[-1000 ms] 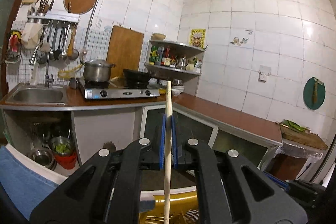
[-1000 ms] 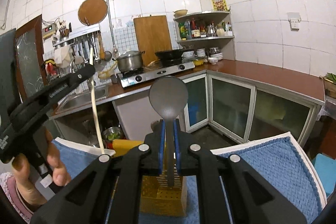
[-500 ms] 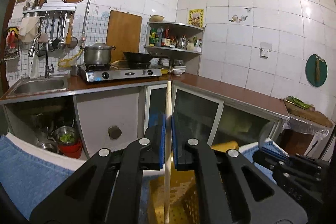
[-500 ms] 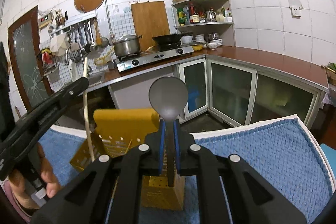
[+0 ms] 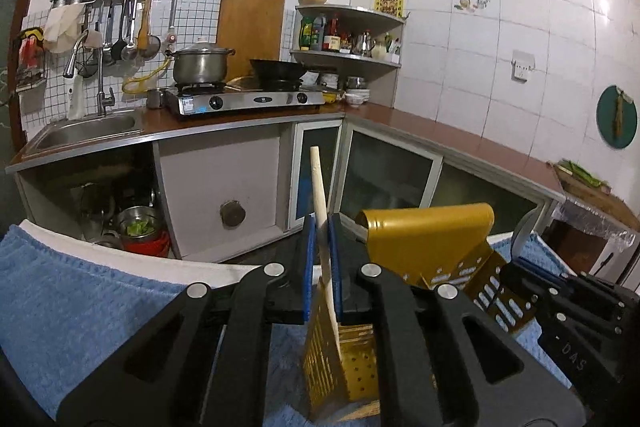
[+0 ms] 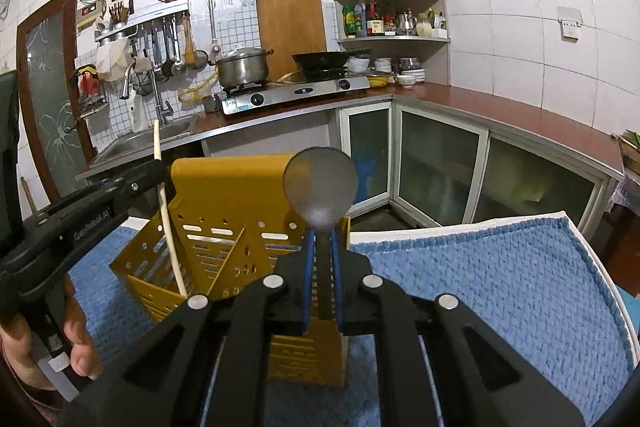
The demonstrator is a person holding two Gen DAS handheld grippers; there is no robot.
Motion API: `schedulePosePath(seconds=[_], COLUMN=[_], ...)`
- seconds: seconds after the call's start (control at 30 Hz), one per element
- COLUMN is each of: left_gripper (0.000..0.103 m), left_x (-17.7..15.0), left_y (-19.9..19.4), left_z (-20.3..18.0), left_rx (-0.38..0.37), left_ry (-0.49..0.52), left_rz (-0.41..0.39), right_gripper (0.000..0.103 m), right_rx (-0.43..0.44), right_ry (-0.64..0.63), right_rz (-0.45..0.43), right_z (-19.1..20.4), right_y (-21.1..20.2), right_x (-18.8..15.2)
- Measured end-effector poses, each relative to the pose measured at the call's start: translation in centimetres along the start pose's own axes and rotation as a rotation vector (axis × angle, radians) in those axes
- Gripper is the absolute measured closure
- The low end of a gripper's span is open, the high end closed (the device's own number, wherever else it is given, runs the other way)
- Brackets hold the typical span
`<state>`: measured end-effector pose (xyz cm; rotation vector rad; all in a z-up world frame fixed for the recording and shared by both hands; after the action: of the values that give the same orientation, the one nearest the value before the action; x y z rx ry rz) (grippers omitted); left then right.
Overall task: Organize utensils
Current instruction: 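Lower the spoon and chopstick into the holder and open both tools, then move both tools back over the chopsticks lying on the towel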
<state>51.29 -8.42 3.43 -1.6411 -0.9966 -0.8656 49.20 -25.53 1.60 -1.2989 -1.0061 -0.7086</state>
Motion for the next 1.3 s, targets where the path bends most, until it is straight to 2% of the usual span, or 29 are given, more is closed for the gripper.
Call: schedulePosePath(seconds=[0.07, 0.1, 0.13, 0.2, 0.23, 0.3, 0.37, 0.4, 0.47, 0.57, 0.83, 0.97, 1.17, 1.3], left_gripper=[0.093, 0.092, 0.086, 0.073, 0.068, 0.064, 0.049, 0.044, 0.025, 0.016, 0.009, 0.009, 0.009, 0.009], left_x=[-0.1, 0.0, -0.1, 0.1, 0.2, 0.1, -0.3, -0.4, -0.7, -1.5, -5.7, -8.6, -12.2, -13.9], left_y=[-0.8, -1.3, -1.7, -3.2, -3.9, -5.0, -6.3, -7.0, -8.7, -11.3, -15.5, -17.1, -17.0, -16.6], left_z=[0.0, 0.1, 0.1, 0.5, 0.8, 1.3, 2.1, 2.6, 3.7, 4.9, 6.4, 7.3, 8.7, 9.1], left_rx=[0.0, -0.004, -0.004, 0.008, 0.016, 0.028, 0.035, 0.043, 0.061, 0.092, 0.103, 0.147, 0.174, 0.188], left_ry=[0.007, 0.008, 0.007, 0.003, 0.002, -0.001, -0.012, -0.019, -0.029, -0.034, -0.042, -0.009, -0.046, -0.051], left_rz=[0.012, 0.019, 0.022, 0.019, 0.015, 0.021, 0.049, 0.052, 0.046, 0.037, 0.104, 0.114, 0.198, 0.216], right_gripper=[0.093, 0.088, 0.069, 0.046, 0.046, 0.046, 0.046, 0.046, 0.046, 0.046, 0.045, 0.045, 0.046, 0.046], right_rx=[0.012, 0.017, 0.028, 0.038, 0.031, 0.021, 0.023, 0.02, 0.001, -0.004, -0.019, -0.019, -0.055, -0.093], right_ry=[0.016, 0.022, 0.031, 0.043, 0.037, 0.031, 0.039, 0.039, 0.037, 0.063, 0.107, 0.13, 0.128, 0.093], right_rz=[0.006, 0.005, 0.002, -0.008, -0.015, -0.013, -0.01, -0.008, -0.003, 0.02, 0.078, 0.1, 0.147, 0.171], right_z=[-0.1, -0.2, -0.2, -0.3, -0.3, -0.3, -0.3, -0.3, -0.4, -0.5, -0.6, -0.4, 0.3, 0.7], right_y=[-0.4, -0.6, -1.1, -2.1, -2.7, -3.7, -4.9, -5.5, -6.9, -8.5, -12.0, -13.0, -13.1, -12.6], right_x=[0.0, 0.1, 0.2, 0.5, 0.6, 0.8, 0.6, 0.5, -0.2, -1.2, -6.6, -9.1, -12.6, -14.7])
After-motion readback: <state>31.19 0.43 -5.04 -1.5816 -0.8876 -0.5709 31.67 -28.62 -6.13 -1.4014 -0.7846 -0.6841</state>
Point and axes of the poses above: each gripper's, at about its wrist camera, not at the fingertips, and y roughly the way its jaws point, z to its left, x to its top, the point moved 8 cm from there along y, roughly the way its jaws point, and after that the axes turned 10 degrees about -y, right-handed, at the moved point
